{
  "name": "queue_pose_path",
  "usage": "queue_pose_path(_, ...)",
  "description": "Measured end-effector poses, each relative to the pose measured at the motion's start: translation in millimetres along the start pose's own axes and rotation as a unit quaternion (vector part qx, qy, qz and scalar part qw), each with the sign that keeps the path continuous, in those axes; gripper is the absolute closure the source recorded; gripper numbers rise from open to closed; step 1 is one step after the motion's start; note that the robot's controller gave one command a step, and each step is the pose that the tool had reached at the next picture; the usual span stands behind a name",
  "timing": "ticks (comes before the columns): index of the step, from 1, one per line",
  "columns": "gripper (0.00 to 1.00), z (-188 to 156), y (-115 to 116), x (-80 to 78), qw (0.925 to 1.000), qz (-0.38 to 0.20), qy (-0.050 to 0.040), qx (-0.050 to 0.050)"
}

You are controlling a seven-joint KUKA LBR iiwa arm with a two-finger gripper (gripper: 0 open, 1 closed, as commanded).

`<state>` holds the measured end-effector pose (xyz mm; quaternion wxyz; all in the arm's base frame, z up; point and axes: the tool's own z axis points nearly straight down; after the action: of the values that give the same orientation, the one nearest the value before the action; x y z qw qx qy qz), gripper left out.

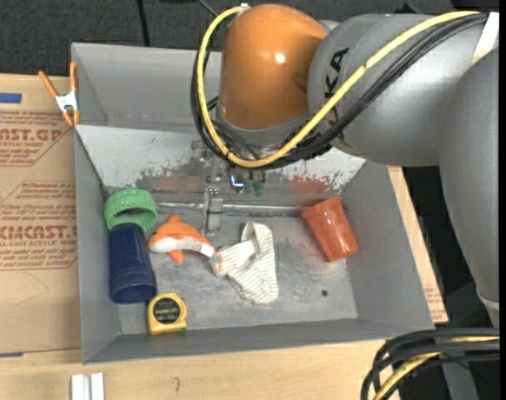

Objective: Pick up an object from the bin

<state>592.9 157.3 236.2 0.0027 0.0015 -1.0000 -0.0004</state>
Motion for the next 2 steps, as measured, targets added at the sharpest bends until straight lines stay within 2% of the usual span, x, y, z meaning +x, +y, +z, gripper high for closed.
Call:
queue_pose_path(1, 0.0, -5.2, -0.8, -1.5, 1.0, 0.001, -0.004, -0.001)
queue_pose_path(2, 0.0, 47.1, -51.7, 50.5, 0.9999, 0.009, -0.0053, -0.001)
